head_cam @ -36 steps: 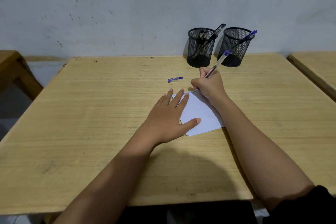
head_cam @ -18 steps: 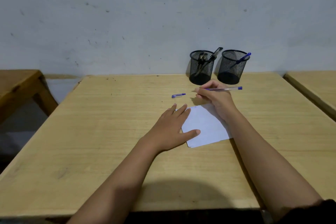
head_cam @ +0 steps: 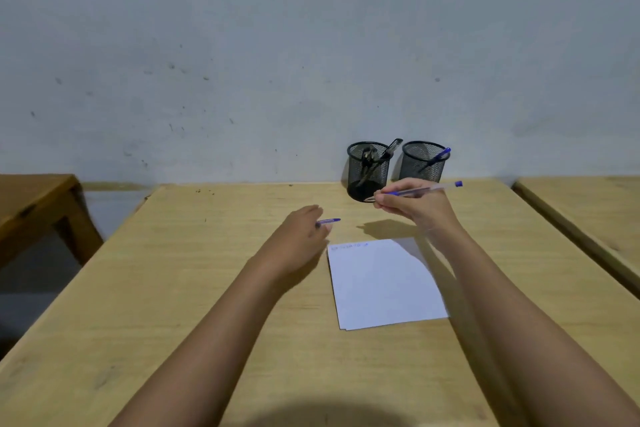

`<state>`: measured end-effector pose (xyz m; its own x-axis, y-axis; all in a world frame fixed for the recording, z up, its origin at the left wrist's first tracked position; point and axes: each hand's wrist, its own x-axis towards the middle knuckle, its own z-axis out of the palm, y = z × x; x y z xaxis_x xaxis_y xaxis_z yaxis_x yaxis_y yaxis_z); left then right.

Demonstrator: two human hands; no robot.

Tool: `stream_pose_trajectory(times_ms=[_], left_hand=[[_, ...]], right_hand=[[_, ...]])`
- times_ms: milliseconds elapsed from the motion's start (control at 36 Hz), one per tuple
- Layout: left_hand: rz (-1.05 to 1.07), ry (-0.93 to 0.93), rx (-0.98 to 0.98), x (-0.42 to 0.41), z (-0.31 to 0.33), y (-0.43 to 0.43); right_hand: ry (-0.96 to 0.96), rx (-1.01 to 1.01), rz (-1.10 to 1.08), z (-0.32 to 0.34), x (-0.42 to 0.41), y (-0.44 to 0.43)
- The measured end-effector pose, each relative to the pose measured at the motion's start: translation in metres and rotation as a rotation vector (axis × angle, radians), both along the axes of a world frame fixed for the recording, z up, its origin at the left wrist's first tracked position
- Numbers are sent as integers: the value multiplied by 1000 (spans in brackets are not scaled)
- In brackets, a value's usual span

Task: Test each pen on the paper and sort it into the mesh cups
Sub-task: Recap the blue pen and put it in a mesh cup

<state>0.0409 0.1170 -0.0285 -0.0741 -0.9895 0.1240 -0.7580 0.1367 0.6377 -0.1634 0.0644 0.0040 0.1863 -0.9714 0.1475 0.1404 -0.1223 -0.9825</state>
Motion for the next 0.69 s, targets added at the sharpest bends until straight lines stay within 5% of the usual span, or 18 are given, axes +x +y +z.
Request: stream_pose_trajectory(times_ms=[222,417,556,694], left_hand=[[121,-253,-33,8,-20,-35],[157,-1,-126,-1,-20,-36],[179,595,-102,-13,-6,-22],[78,580,-156,-16,12,-16]], right_hand=[[-106,21,15,6,-5,0],[-184,80,63,2,-3,7],[-223,152,24,-4,-3,11],[-268,182,3,-2,-3,16]])
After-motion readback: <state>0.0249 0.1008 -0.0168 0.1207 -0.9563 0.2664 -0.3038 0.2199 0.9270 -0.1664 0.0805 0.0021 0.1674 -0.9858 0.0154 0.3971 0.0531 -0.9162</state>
